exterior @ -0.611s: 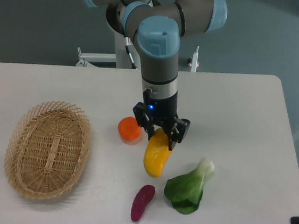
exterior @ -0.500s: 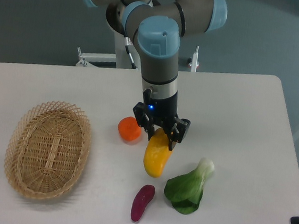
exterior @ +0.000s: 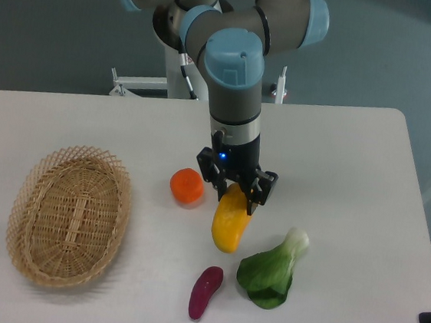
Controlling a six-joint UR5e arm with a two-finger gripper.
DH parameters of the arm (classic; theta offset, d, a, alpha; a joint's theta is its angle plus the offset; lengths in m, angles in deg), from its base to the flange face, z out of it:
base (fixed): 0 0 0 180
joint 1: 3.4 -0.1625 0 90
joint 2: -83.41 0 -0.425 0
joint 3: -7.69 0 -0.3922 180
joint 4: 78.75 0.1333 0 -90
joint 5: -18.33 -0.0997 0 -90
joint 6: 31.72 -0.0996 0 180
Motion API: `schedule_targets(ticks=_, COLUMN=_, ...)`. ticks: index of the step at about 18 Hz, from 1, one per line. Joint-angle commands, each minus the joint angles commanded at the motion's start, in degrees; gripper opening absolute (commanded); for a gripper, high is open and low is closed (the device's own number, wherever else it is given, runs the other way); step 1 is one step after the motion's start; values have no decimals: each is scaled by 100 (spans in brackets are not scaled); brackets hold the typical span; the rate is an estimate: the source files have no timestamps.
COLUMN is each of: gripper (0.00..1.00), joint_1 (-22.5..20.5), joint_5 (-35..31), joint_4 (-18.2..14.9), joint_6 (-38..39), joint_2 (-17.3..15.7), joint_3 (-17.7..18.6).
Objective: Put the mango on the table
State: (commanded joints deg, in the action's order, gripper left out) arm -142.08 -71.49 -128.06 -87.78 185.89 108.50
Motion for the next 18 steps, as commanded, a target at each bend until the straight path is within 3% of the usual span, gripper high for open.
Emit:
schedule_targets(ticks=4, gripper=44, joint_1=-281, joint_5=-9, joint_4=79, joint_6=-747, joint_2=255, joint_3=176)
schedule_targets(ticks=10, gripper=44, joint_1=-800, joint_5=-35, joint_4=132, joint_6=-2461, joint_2=255, joint_3=764)
schedule_targets(ticks=18, gripper=44, joint_1=-827, joint_5=-35, joint_4=202, joint_6=-2647, joint_2=413, joint_3=1160)
